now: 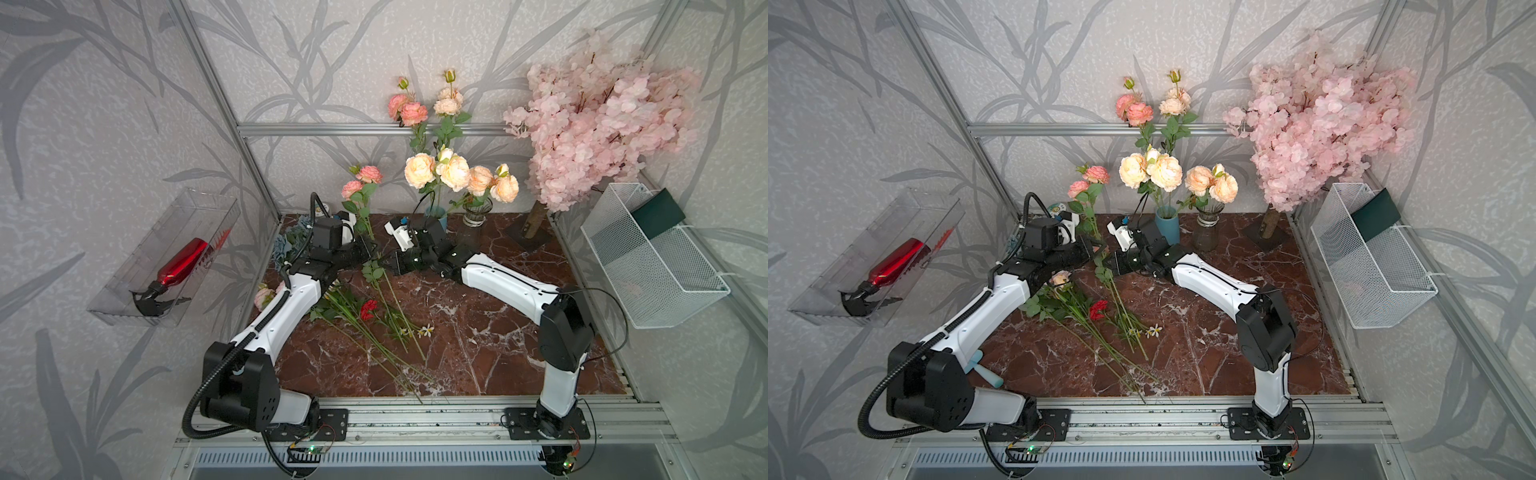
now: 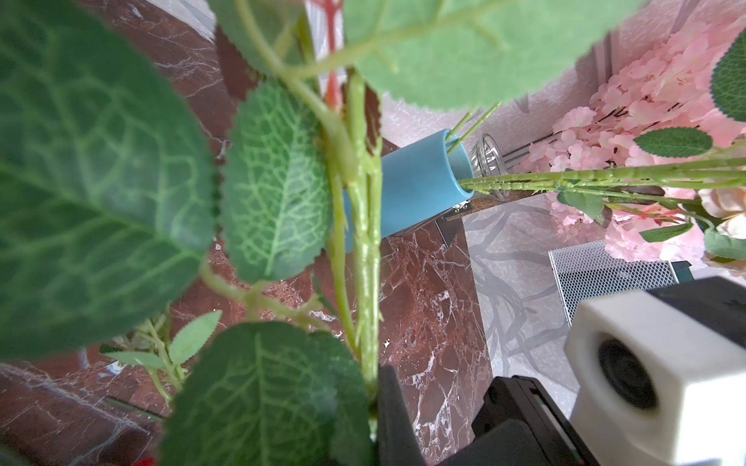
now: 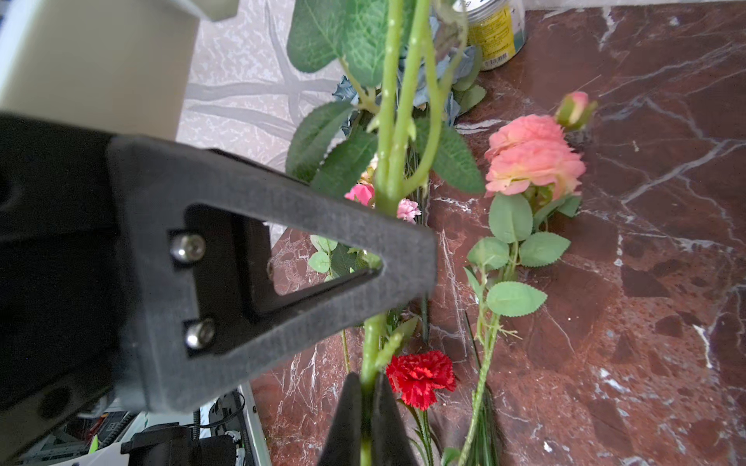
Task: Place the pink flowers into the vase
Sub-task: Pick up the flower at the center of the board.
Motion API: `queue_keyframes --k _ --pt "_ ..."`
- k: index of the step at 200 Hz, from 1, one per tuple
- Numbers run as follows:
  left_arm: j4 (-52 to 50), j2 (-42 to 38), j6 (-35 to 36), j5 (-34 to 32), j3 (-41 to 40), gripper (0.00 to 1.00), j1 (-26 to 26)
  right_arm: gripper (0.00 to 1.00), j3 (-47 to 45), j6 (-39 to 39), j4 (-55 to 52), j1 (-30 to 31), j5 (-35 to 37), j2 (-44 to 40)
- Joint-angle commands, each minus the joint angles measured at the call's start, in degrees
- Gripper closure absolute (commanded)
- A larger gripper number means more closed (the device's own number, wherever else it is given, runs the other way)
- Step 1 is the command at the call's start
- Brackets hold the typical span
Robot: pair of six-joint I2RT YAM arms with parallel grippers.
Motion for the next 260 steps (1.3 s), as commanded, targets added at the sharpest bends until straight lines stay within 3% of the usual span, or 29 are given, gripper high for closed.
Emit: queue_keyframes --k 1,47,69,109,157,188,260 --pt "-1.9 0.6 1.1 -0.1 2.2 0.96 -0.1 1.0 1.4 -3.0 -1.0 0.4 2.4 1.2" --pt "-4.3 -1.2 1.0 -3.0 2.9 0.38 -0.1 1.0 2.5 -7.4 -4.1 0.9 6.5 0.6" --pt "-5.2 -3.2 0.8 -4.4 3.7 0.23 -0.1 1.0 4.3 -10.8 -6.3 2.1 9.9 -0.7" --pt "-8.8 -9.8 0.8 -8.1 5.0 0.19 -0.1 1.0 6.8 -15.8 -8.1 5.1 17.7 -4.3" --pt "-15.6 -23.1 -0.6 -18.0 6.4 0.15 0.1 1.0 11.9 -19.4 -9.7 7.0 25.3 -7.9" --pt "-23.4 -26.6 1.0 -25.6 9.1 0.15 0.2 1.0 8.3 -21.6 -1.9 7.6 29.7 -15.7" --pt "-21.1 -26.3 -0.4 -24.0 5.8 0.15 0.4 1.0 14.0 -25.7 -0.1 8.0 33.0 -28.4"
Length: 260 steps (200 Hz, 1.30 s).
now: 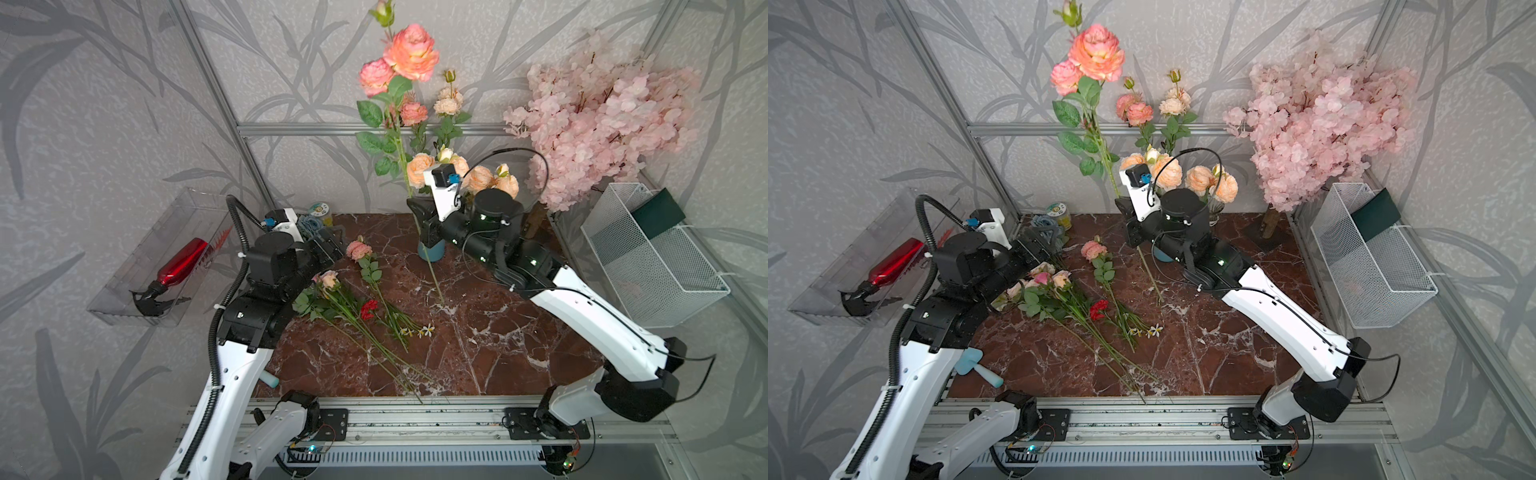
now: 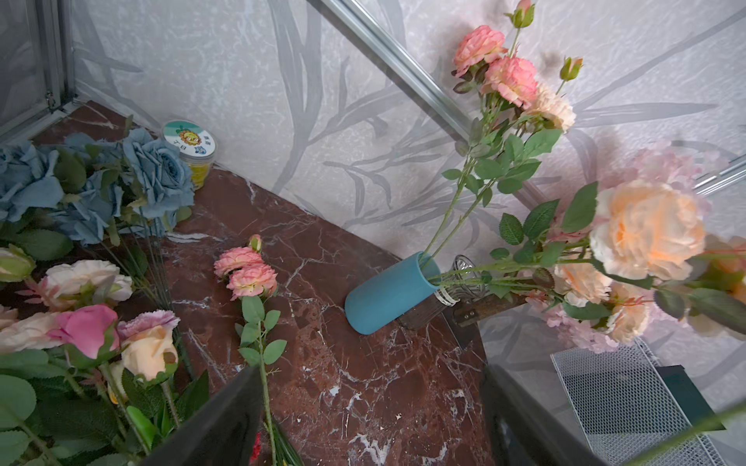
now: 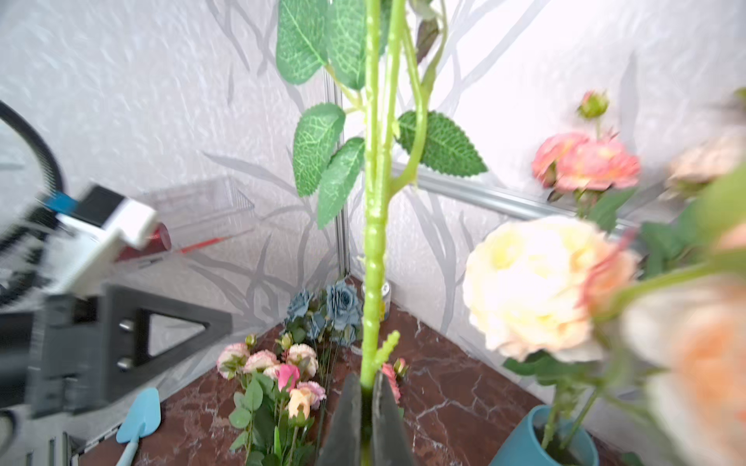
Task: Place the pink flowers into the vase
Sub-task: Pick up the flower at the center of the board, then place the flower in the vase.
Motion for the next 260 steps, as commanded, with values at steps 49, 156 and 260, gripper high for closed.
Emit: queue_keyframes --k 49,156,260 --pt "1.5 2.6 -1.3 2.0 -1.8 0.15 0.3 1.0 3.8 -9.0 6.2 0.6 9.7 -9.5" --pt "2.6 4.4 -1.1 2.6 -2.9 0.15 0.5 1.0 10.8 -34.9 17.5 -8.8 32.3 -0.6" --pt "5.2 7.3 -1.3 4.3 -3.9 0.15 1.0 1.0 29.4 -12.8 -5.1 -29.1 19.4 11.3"
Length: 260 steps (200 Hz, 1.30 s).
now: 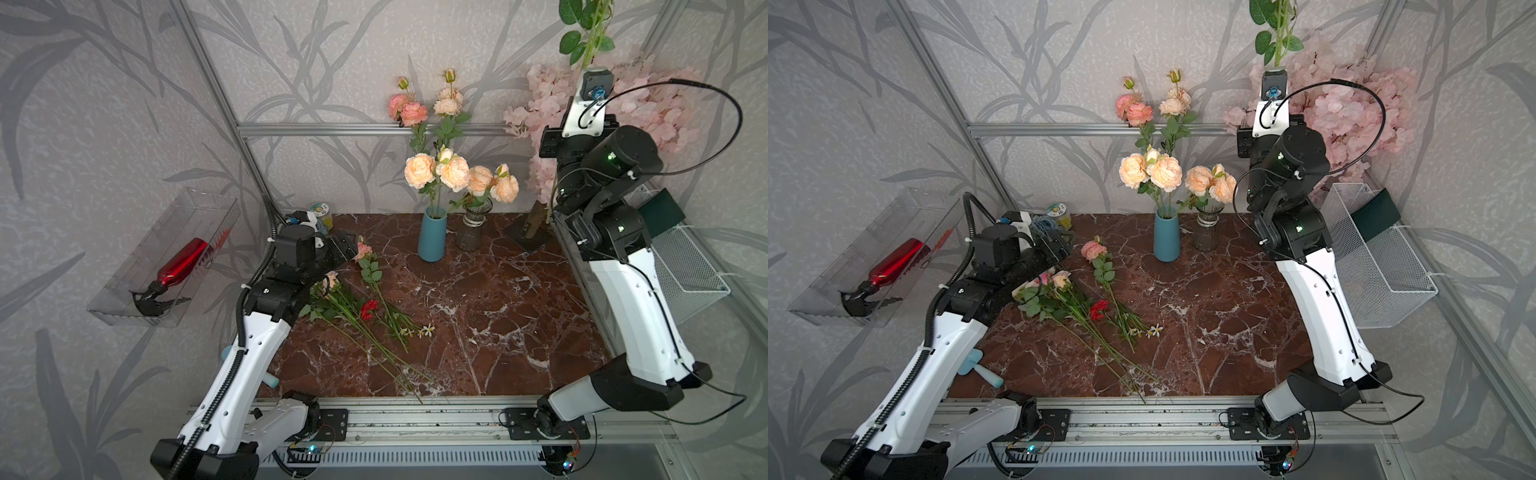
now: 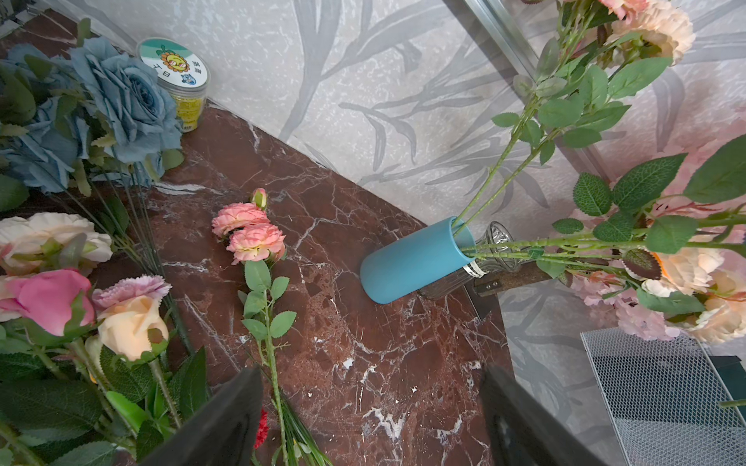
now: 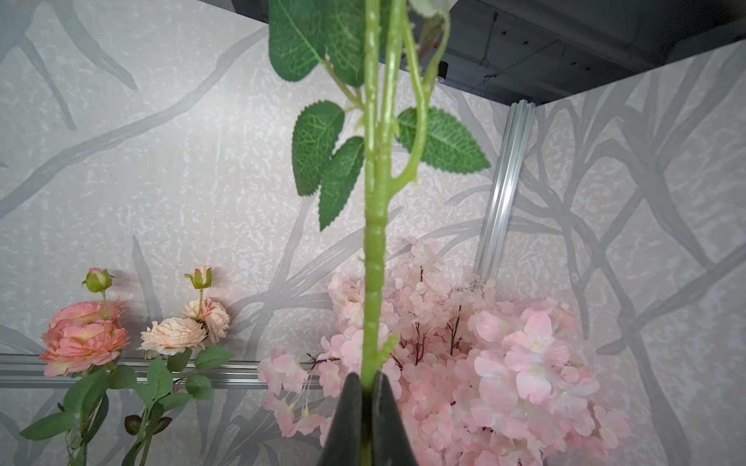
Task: Place the pink flowers into the vase
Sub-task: Place the flower in the vase.
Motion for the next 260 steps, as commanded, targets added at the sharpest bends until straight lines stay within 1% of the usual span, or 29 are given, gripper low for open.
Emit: queue_keyframes --k 1,9,10,29,62,74,85,107,132,168,176,187,231,260 --pt "2.0 0.2 -0.3 0.3 -0.5 0.15 0.3 1.0 6.3 8.4 -8.6 -2.7 -6.7 6.3" --pt "2.0 0.2 -0.1 0.3 -0.5 0.15 0.4 1.0 9.9 10.0 -11.1 -3.9 -8.2 8.2" --pt "2.0 0.3 -0.1 0.3 -0.5 0.15 0.4 1.0 10.6 10.2 -11.5 -3.9 -8.3 9.7" --pt "2.0 0.4 0.2 0.1 -0.7 0.15 0.6 1.0 20.4 12.9 -17.4 -5.9 -11.8 16.4" --pt "1.9 1.1 0.8 -0.2 -0.6 0.15 1.1 1.0 36.9 15.1 -25.3 -8.3 -16.3 28.0" --pt "2.0 1.6 0.9 0.0 -0.5 0.15 1.2 1.0 40.2 16.9 -26.8 -9.8 -18.8 30.8" --pt "2.2 2.0 0.7 0.3 -0.4 0.15 1.2 1.0 39.4 19.6 -26.6 -11.4 -22.3 31.6" --pt "2.8 2.9 0.5 0.8 -0.4 0.15 1.3 1.0 33.0 24.0 -22.7 -14.0 -29.4 30.7" --pt "3.4 3.7 0.1 1.4 -0.6 0.15 1.4 1.0 26.9 26.0 -16.7 -14.9 -34.2 30.3" --pt "3.8 4.8 -0.1 1.9 -0.9 0.15 1.5 1.0 25.2 28.3 -9.0 -15.2 -39.0 33.0" --pt "4.0 4.9 -0.1 2.0 -0.9 0.15 1.5 1.0 24.4 28.8 -6.6 -15.2 -39.8 33.4" --pt "4.1 5.1 -0.2 2.1 -0.9 0.15 1.6 1.0 25.8 29.0 -5.4 -15.2 -40.9 34.6" --pt "4.5 6.1 -0.3 2.5 -1.2 0.15 1.9 1.0 32.2 28.7 -5.9 -15.2 -40.9 39.4" --pt "5.0 6.3 -0.3 3.0 -1.4 0.15 2.2 1.0 30.6 28.1 -5.3 -15.2 -41.4 40.4"
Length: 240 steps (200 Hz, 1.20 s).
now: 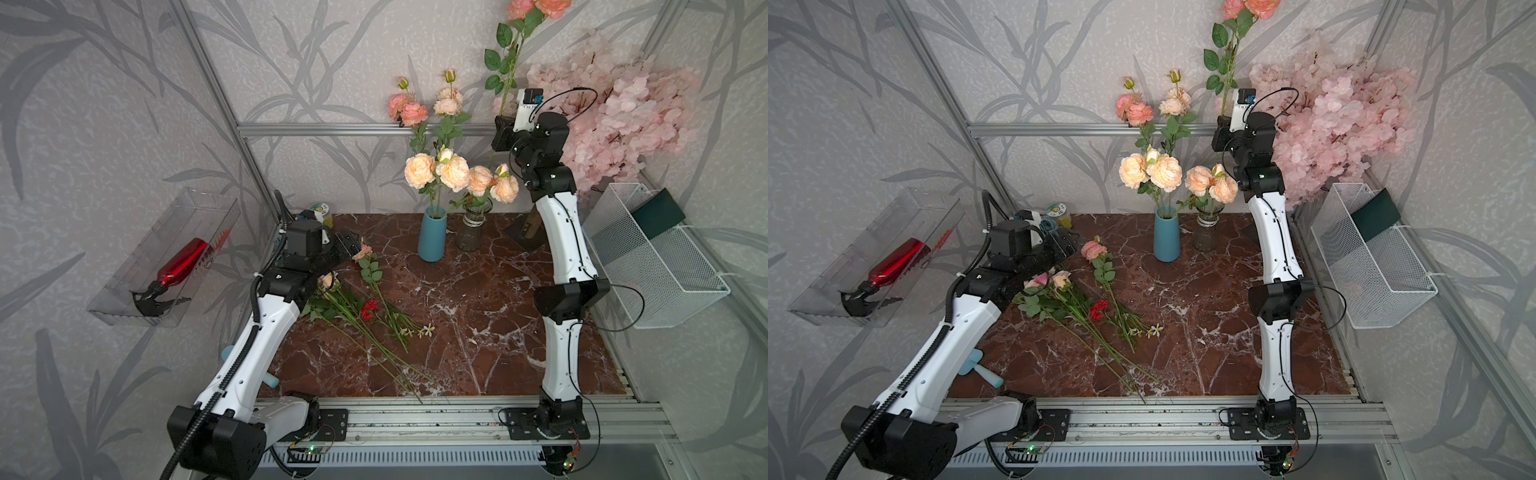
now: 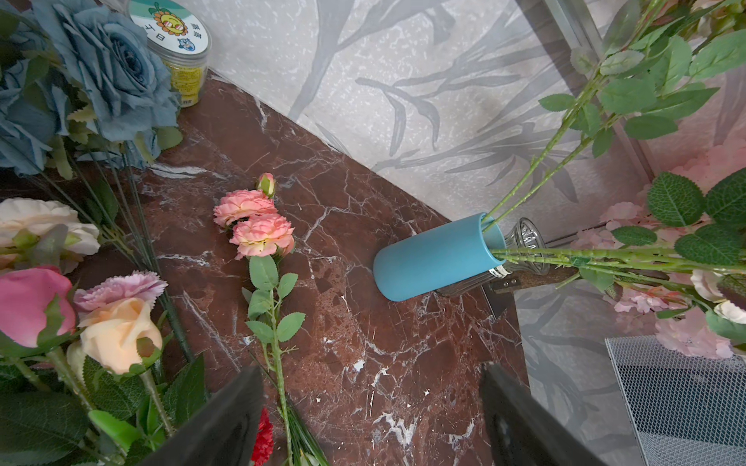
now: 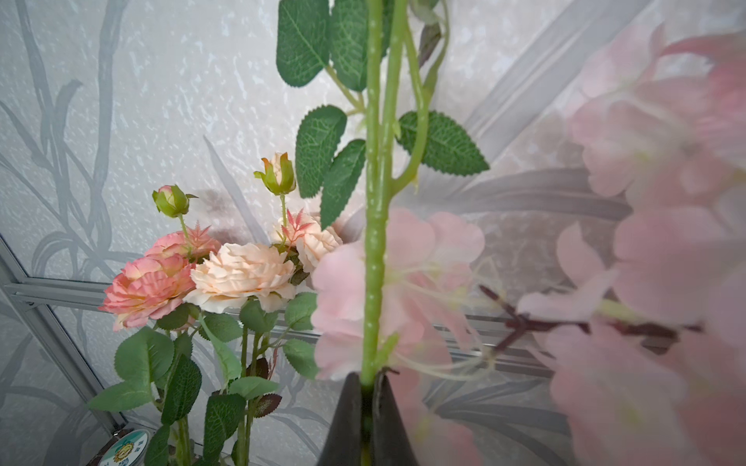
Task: Place the pink flowers into the vase
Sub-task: Place the flower in the vase.
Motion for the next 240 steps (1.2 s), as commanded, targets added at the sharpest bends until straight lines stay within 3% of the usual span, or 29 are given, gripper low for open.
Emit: queue_keyframes --k 1,32,62,108,159,197,240 --pt "1.7 0.0 -0.4 0.7 -0.6 0.15 0.5 1.0 -0.2 -0.1 3.4 0.2 -1.2 0.8" --pt "1.9 0.5 -0.4 1.0 -0.7 0.15 0.7 1.0 -13.1 -1.2 15.8 0.8 -0.4 -2.4" --pt "2.1 1.1 -1.0 1.4 -0.7 0.15 0.8 1.0 -13.6 -1.8 19.6 1.3 0.7 -1.9" --pt "2.8 2.2 -1.2 2.0 -1.1 0.15 0.7 1.0 -7.1 -2.3 19.6 1.3 1.6 0.2" --pt "4.0 2.9 -2.1 3.1 -1.4 0.16 0.8 1.0 6.4 -3.1 14.1 1.3 3.2 4.9" --pt "3.4 2.7 -1.4 2.6 -0.8 0.16 0.9 1.0 0.6 -3.2 13.7 1.2 2.6 3.3" --pt "3.2 2.2 -1.2 2.5 -1.1 0.16 1.3 1.0 -12.1 -3.4 20.0 1.3 2.8 0.3"
